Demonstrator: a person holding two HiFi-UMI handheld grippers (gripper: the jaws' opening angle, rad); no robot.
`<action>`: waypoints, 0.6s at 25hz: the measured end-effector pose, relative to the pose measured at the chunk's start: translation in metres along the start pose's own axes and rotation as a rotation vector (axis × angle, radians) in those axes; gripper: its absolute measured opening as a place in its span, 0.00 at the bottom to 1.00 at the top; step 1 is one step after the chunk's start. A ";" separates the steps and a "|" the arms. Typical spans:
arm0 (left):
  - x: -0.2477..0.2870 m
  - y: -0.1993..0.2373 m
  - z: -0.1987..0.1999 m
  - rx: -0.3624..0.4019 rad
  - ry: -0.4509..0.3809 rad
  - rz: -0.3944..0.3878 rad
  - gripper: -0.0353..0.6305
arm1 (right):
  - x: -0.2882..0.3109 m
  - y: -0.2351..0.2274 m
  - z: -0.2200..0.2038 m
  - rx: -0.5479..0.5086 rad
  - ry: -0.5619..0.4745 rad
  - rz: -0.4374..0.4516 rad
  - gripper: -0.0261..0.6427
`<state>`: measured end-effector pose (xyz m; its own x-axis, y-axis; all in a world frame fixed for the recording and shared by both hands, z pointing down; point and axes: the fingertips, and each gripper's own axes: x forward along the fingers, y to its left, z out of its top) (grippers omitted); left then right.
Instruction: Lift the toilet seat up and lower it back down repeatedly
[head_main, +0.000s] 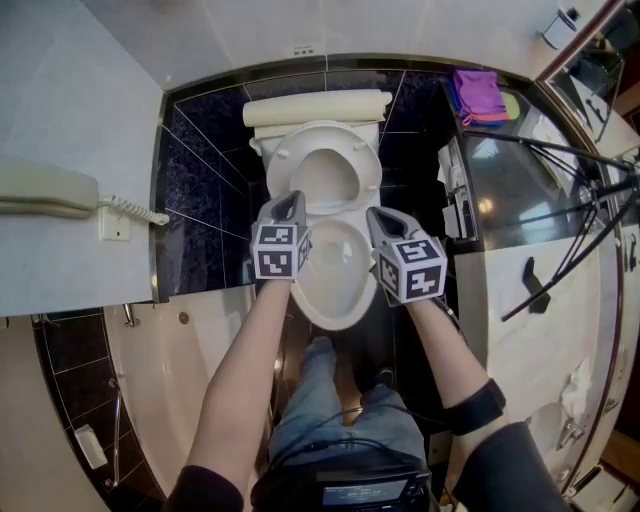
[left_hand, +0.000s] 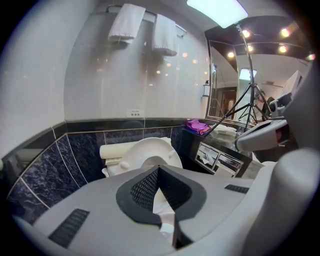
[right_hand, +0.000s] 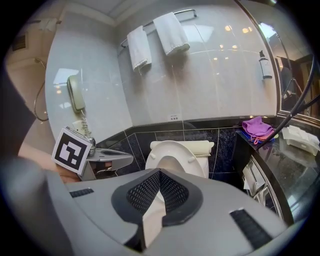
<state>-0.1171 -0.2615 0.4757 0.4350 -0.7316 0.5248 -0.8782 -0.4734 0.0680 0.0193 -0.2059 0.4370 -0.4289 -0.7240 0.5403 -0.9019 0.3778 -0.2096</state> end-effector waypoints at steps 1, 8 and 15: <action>-0.014 -0.006 0.003 0.004 -0.005 0.005 0.04 | -0.010 0.004 0.004 -0.014 -0.006 0.010 0.06; -0.117 -0.053 0.020 0.020 -0.045 0.047 0.04 | -0.085 0.024 0.021 -0.098 -0.027 0.032 0.06; -0.208 -0.094 0.031 0.008 -0.111 0.087 0.04 | -0.157 0.040 0.013 -0.129 -0.032 0.046 0.06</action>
<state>-0.1186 -0.0804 0.3340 0.3772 -0.8197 0.4311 -0.9121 -0.4096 0.0191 0.0496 -0.0845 0.3329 -0.4728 -0.7216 0.5058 -0.8679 0.4805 -0.1257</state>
